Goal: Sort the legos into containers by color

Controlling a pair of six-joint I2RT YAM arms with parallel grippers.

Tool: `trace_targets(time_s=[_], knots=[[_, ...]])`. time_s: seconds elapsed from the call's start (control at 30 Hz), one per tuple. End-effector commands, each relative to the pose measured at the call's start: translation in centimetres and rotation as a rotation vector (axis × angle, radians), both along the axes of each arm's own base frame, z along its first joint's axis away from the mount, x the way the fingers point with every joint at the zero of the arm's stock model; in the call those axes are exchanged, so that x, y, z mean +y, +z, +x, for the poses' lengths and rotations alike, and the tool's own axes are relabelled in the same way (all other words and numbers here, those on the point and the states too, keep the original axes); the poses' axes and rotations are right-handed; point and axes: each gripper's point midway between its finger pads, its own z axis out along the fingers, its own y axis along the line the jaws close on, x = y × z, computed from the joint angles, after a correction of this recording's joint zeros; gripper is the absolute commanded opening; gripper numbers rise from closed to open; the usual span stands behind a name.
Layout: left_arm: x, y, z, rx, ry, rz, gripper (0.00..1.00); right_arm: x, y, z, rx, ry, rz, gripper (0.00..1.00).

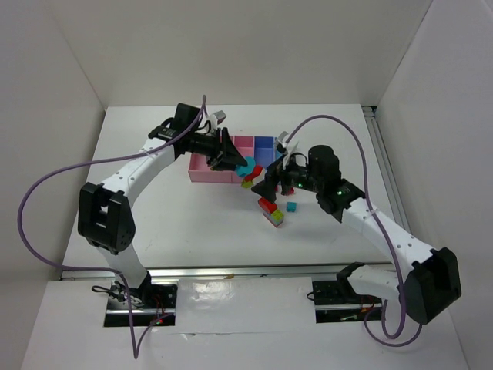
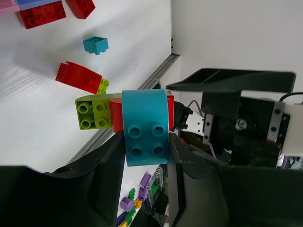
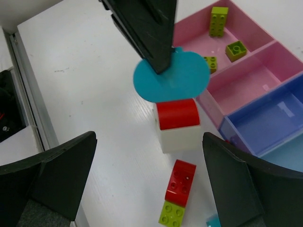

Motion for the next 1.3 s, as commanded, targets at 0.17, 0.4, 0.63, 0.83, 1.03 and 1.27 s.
trace_targets(time_s=[0.17,0.4,0.63,0.83,1.03,1.27], knots=[[-0.7,2.3,0.1,-0.051,-0.053,-0.047,0.00,2.7,3.4,3.0,-0.163,-0.030,0.041,0.98],[-0.4,1.6,0.4,-0.033,-0.044,-0.040,0.00,2.6,2.4,3.9,-0.143,-0.083,0.052,0.72],[-0.1,1.8,0.5,-0.041,-0.041,-0.050,0.00,2.7,1.8,3.8,-0.125,-0.076,0.054,0.65],[0.6,2.4,0.9,-0.056,-0.029,-0.062,0.00,2.6,1.2,3.7,-0.110,-0.076,0.043,0.77],[0.5,2.5,0.7,-0.054,-0.037,-0.069,0.00,3.1,0.7,3.6,-0.091,-0.061,0.057,0.65],[0.6,2.9,0.5,-0.083,-0.054,-0.074,0.00,4.0,0.7,3.1,-0.087,0.001,0.081,0.58]])
